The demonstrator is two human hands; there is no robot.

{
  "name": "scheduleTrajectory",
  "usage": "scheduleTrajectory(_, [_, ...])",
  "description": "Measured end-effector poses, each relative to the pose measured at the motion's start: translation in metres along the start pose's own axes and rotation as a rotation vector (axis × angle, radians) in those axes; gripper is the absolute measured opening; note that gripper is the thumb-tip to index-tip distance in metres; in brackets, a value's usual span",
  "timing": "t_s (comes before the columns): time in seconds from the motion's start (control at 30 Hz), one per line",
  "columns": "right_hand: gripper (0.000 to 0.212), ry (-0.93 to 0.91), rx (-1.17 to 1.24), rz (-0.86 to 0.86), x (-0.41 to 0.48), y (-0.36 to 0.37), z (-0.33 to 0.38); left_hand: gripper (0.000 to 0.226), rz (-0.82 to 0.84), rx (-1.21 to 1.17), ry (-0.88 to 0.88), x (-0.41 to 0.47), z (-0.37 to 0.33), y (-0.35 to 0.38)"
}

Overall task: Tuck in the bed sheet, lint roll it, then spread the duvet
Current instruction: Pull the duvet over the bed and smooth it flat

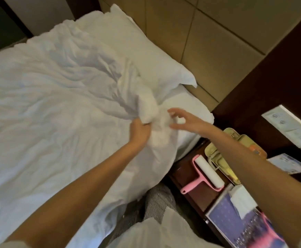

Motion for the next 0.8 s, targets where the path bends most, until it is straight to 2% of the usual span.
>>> scheduleTrajectory(0.03, [0.076, 0.051, -0.123, 0.071, -0.001, 0.010, -0.016, 0.024, -0.029, -0.041, 0.003, -0.001, -0.001, -0.017])
scheduleTrajectory(0.1, [0.106, 0.089, -0.151, 0.167, -0.002, 0.032, -0.028, 0.025, -0.028, -0.132, 0.044, -0.008, -0.009, -0.049])
scheduleTrajectory(0.17, [0.116, -0.033, -0.040, 0.186, 0.004, 0.054, -0.007, 0.028, 0.016, -0.196, 0.095, -0.018, -0.021, -0.072])
scheduleTrajectory(0.2, [0.111, -0.082, -0.004, 0.190, 0.008, 0.064, 0.006, 0.028, 0.060, -0.238, 0.109, -0.021, -0.027, -0.077])
scheduleTrajectory(0.23, [0.097, -0.097, 0.001, 0.194, 0.011, 0.072, 0.017, 0.028, 0.107, -0.279, 0.114, -0.020, -0.031, -0.079])
scheduleTrajectory(0.3, [0.049, -0.069, -0.016, 0.147, 0.017, 0.072, 0.020, 0.022, 0.196, -0.341, 0.089, -0.016, -0.036, -0.067])
scheduleTrajectory(0.33, [0.033, -0.010, -0.008, 0.091, 0.019, 0.065, 0.006, 0.017, 0.207, -0.359, 0.064, -0.012, -0.034, -0.055])
scheduleTrajectory(0.4, [0.025, 0.211, -0.032, -0.091, 0.015, 0.043, -0.052, 0.018, 0.274, -0.303, 0.046, -0.002, -0.023, -0.016])
scheduleTrajectory(0.47, [0.013, 0.476, -0.076, -0.243, -0.001, 0.023, -0.118, 0.018, 0.508, -0.188, 0.000, 0.000, -0.007, 0.037])
scheduleTrajectory(0.53, [0.015, 0.659, -0.010, -0.260, -0.015, 0.023, -0.157, 0.056, 0.649, 0.087, -0.092, 0.000, 0.024, 0.082])
scheduleTrajectory(0.6, [0.034, 0.694, 0.095, -0.155, -0.014, 0.039, -0.167, 0.076, 0.626, 0.421, -0.106, 0.002, 0.059, 0.099])
scheduleTrajectory(0.73, [0.045, 0.672, 0.158, -0.126, -0.001, 0.052, -0.171, 0.069, 0.751, 0.837, 0.097, 0.004, 0.105, 0.108])
scheduleTrajectory(0.8, [0.048, 0.680, 0.153, -0.101, 0.010, 0.053, -0.177, 0.068, 0.789, 0.957, 0.210, 0.011, 0.118, 0.117])
Point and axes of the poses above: each hand's wrist, its own x-axis towards the middle knuckle, its own y-axis out of the palm, z = x × y, the point moved 4 cm from there along x, towards the middle knuckle, and after that the axes turned 11 degrees about -x, right-handed, at the moved point
